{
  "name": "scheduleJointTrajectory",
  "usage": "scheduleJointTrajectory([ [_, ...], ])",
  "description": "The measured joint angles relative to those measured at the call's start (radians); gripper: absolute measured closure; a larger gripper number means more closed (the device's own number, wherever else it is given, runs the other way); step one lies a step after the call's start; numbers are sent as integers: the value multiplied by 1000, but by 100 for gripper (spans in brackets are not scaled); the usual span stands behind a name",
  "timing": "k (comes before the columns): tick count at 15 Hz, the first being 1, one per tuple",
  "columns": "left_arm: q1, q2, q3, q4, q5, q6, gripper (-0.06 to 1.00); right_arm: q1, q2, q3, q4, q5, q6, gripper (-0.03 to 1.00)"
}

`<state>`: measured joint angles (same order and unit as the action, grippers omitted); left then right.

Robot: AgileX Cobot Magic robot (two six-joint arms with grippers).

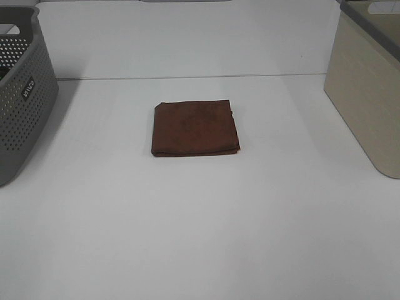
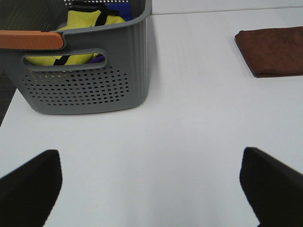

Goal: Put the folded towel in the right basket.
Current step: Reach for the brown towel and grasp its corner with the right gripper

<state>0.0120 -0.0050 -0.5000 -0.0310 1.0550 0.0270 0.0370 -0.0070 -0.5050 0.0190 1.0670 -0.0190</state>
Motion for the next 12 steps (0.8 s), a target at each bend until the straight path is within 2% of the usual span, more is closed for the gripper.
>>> scheduleJointTrajectory([
  [12, 0, 0, 0, 0, 0, 0, -2, 0, 0, 0, 0, -1, 0, 24],
])
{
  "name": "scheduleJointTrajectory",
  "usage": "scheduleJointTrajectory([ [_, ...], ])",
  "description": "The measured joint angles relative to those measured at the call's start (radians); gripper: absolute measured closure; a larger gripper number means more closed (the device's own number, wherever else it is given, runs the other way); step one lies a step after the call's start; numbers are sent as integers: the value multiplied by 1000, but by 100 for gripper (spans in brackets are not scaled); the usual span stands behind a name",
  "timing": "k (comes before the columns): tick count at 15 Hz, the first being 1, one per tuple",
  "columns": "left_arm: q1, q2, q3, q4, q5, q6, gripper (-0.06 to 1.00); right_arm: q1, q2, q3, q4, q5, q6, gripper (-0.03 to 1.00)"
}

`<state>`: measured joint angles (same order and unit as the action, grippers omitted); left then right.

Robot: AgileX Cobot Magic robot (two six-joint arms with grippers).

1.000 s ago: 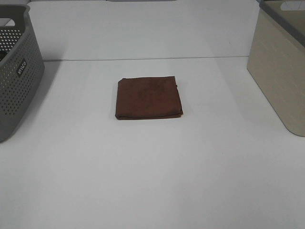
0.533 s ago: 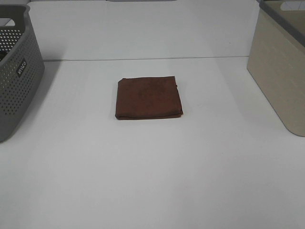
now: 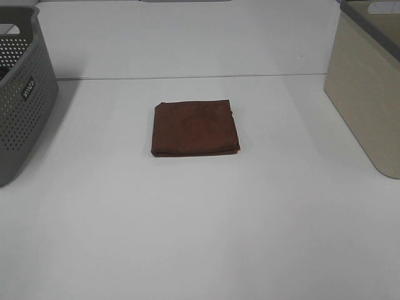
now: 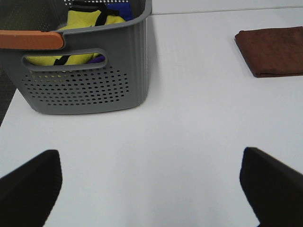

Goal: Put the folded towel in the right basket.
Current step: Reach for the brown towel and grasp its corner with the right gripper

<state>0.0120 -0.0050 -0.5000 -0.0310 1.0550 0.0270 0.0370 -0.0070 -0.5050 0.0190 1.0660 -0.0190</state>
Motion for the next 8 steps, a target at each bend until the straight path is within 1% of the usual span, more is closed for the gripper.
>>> scheduleJointTrajectory([
  [3, 0, 0, 0, 0, 0, 0, -2, 0, 25, -14, 0, -44, 0, 24],
  [6, 0, 0, 0, 0, 0, 0, -2, 0, 200, -52, 0, -211, -1, 24],
  [8, 0, 0, 0, 0, 0, 0, -2, 0, 392, -111, 0, -322, -1, 24],
])
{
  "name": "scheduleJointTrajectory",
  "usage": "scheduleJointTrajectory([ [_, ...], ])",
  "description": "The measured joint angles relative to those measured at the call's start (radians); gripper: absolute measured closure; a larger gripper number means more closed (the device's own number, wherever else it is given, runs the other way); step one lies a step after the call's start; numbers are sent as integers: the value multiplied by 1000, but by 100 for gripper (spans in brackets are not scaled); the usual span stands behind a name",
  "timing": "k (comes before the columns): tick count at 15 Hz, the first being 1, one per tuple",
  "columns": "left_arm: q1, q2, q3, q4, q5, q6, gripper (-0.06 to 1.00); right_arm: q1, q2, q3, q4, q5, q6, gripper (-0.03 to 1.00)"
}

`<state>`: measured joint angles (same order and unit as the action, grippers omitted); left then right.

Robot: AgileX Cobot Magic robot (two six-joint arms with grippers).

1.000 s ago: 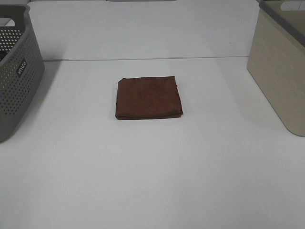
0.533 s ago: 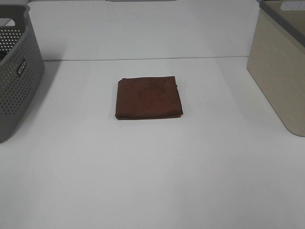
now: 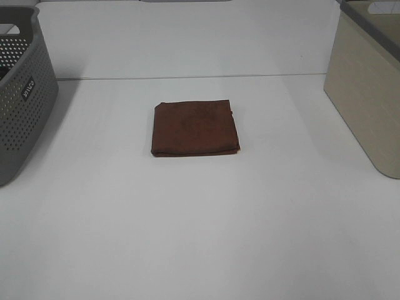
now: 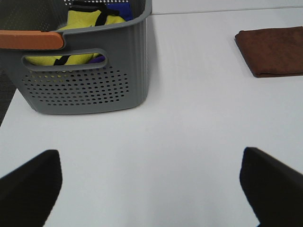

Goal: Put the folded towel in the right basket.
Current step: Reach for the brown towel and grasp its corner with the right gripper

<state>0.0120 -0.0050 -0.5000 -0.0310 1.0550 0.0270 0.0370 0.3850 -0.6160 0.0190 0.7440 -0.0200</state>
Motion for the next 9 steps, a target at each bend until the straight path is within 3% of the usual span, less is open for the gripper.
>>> scheduleJointTrajectory([
  [3, 0, 0, 0, 0, 0, 0, -2, 0, 322, -172, 0, -98, 0, 24],
  [9, 0, 0, 0, 0, 0, 0, -2, 0, 855, -581, 40, -59, -34, 24],
])
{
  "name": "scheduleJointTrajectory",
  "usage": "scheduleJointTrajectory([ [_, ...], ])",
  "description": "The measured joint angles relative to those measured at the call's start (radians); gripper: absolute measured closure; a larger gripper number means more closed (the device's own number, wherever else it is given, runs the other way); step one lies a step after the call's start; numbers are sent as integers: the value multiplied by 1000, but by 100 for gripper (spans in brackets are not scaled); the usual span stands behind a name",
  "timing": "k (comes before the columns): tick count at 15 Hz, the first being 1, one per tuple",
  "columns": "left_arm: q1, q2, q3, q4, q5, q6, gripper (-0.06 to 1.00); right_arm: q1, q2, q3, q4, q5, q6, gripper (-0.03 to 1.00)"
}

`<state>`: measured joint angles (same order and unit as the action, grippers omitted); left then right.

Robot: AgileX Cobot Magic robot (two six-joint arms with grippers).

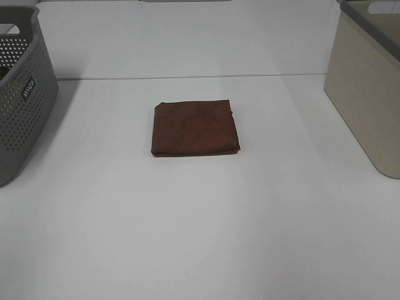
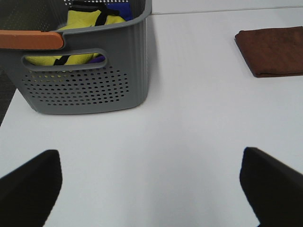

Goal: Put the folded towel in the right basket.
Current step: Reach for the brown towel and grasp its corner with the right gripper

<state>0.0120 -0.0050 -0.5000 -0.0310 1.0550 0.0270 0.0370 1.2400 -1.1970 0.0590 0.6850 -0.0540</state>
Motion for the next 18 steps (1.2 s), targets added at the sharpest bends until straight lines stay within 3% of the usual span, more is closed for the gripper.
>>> scheduleJointTrajectory([
  [4, 0, 0, 0, 0, 0, 0, -2, 5, 293, -273, 165, 91, -128, 24],
  [7, 0, 0, 0, 0, 0, 0, -2, 98, 449, -405, 188, 149, -185, 26],
  [11, 0, 0, 0, 0, 0, 0, -2, 205, 568, -444, 195, 154, -192, 26],
  [15, 0, 0, 0, 0, 0, 0, -2, 221, 693, -444, 314, 164, -196, 26],
  [18, 0, 0, 0, 0, 0, 0, -2, 221, 866, -566, 371, 300, -202, 26],
])
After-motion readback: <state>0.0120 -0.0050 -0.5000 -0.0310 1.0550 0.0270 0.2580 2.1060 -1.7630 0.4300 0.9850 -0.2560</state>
